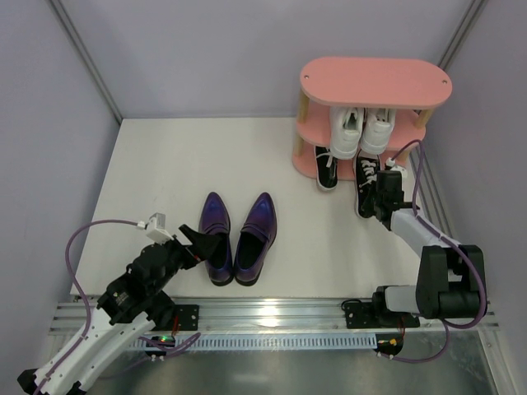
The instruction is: Place and organize the shoes onto the shoe shelf
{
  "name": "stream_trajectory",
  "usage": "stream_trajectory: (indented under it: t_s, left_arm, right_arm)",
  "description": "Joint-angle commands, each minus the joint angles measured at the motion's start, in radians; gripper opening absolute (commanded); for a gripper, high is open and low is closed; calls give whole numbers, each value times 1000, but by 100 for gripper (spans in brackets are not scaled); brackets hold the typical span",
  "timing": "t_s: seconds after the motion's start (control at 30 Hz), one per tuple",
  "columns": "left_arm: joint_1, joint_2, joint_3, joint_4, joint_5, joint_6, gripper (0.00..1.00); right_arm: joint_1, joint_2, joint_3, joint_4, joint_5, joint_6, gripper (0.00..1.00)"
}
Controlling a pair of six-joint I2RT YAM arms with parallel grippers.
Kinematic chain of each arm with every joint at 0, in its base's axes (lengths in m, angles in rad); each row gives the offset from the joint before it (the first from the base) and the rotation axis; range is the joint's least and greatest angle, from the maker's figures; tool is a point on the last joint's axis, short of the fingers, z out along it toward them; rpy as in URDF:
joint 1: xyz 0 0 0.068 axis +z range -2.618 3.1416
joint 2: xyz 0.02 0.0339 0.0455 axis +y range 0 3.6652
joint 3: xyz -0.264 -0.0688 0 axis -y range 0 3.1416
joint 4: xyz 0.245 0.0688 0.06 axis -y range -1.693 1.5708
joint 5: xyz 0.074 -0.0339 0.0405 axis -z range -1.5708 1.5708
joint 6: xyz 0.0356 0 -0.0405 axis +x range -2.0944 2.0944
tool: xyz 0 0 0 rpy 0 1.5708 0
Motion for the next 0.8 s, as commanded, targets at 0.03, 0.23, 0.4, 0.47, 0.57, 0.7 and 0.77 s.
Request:
stream_trajectory:
  t_s: [0.03,0.23,0.4,0.47,0.57,0.7,0.77]
  left_arm:
    - [-3,-10,4,-9,-21,-2,99]
    - [-3,-7,5,2,-21,-5,99]
    - [-3,-2,7,8,-21,-5,99]
    - [-3,1,5,9,-20,-5,99]
    - [-3,2,5,8,-20,-5,98]
    - [-3,-2,10,-3,-23,-2,98]
    - [-3,-7,11,-13,-26,-1,99]
  right_arm:
    - [0,7,43,-7,19,-1,4]
    - [0,-7,116,-15,23,-27,4]
    - [0,-10,190,14,32,-40,4]
    - [0,4,205,51,32,-37,4]
    - [0,36,222,85,29,-33,4]
    - [0,105,230,167,32,-19,4]
    - [0,121,227,195,31,-14,4]
